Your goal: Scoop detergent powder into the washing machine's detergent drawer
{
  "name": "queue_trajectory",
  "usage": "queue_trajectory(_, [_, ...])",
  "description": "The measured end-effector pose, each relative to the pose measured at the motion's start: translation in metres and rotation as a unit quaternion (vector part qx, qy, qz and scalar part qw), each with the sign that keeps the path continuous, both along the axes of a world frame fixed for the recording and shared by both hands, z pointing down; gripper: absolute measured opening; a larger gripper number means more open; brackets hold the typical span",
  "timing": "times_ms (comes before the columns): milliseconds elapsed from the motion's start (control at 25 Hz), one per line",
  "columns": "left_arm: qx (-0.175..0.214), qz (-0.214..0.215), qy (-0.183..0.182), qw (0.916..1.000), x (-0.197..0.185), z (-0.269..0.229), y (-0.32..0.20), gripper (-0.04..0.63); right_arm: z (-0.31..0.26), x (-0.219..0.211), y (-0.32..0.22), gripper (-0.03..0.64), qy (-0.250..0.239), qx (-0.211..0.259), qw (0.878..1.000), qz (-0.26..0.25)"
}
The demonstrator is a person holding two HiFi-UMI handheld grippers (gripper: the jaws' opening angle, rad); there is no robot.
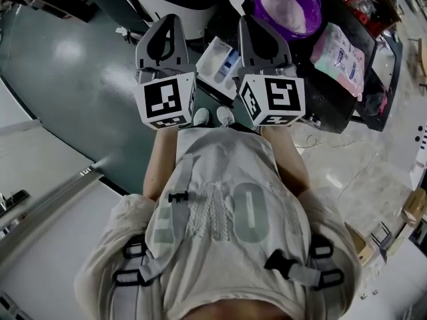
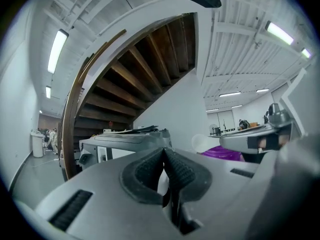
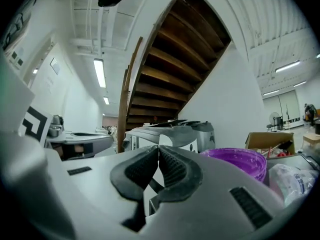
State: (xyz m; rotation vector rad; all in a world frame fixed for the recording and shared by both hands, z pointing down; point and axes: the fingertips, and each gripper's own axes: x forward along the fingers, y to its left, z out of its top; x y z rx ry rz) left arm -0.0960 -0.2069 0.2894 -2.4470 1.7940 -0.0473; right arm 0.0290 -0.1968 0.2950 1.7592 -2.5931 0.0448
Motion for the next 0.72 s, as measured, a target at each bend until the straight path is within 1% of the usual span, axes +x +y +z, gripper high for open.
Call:
queue_trajectory(240, [0.010, 0.015, -0.003, 0.9998, 0.0103, -0.0047, 0.0046, 0.020, 0.0096, 0.0057, 0.0057, 0.011, 0.003, -0.008, 1.000, 0.010])
queue_trajectory(720, [0.013, 0.002, -0.006, 0.9999, 0.0023, -0.0060, 0.0039, 0.021, 0.0125, 0.0072, 0.0043, 0.011, 0.013, -0.010, 1.000, 0.007])
